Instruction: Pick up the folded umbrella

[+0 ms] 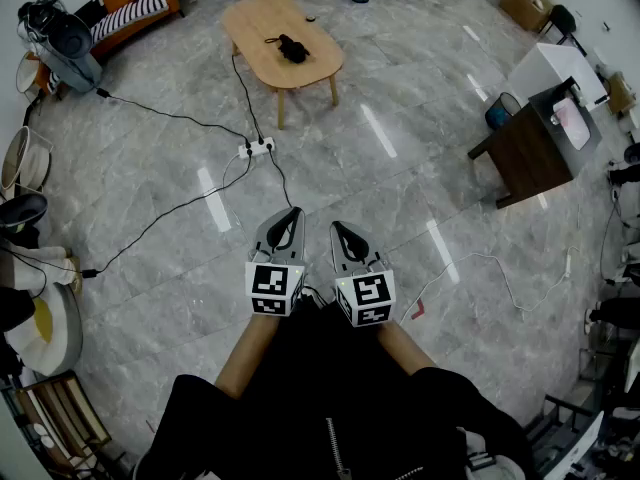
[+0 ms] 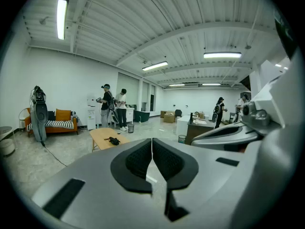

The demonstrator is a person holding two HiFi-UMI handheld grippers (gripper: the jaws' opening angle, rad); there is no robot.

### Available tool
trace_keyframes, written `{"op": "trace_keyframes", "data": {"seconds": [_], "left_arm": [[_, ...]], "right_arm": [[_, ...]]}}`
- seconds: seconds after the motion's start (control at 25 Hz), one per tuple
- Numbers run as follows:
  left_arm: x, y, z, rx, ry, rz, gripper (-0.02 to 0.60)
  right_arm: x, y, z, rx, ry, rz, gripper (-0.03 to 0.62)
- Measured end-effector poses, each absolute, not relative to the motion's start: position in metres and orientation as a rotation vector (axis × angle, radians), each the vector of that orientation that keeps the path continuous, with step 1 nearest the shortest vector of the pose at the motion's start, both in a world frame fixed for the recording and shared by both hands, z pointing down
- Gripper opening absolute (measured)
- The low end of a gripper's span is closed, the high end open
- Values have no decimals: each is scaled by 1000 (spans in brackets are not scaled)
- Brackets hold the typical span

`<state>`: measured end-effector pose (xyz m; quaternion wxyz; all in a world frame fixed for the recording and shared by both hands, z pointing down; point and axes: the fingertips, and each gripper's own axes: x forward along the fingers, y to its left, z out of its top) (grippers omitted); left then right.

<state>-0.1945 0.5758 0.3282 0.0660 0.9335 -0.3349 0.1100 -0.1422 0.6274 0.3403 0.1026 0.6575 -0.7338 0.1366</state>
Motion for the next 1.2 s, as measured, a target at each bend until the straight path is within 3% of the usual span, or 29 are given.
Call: {"op": "trace_keyframes", "data": {"seconds": [1.2], "left_arm": [[-199,561,341,2810,-947,354,17]], "right_arm": [[-144,615,348,2019,-2140,486,11]]}}
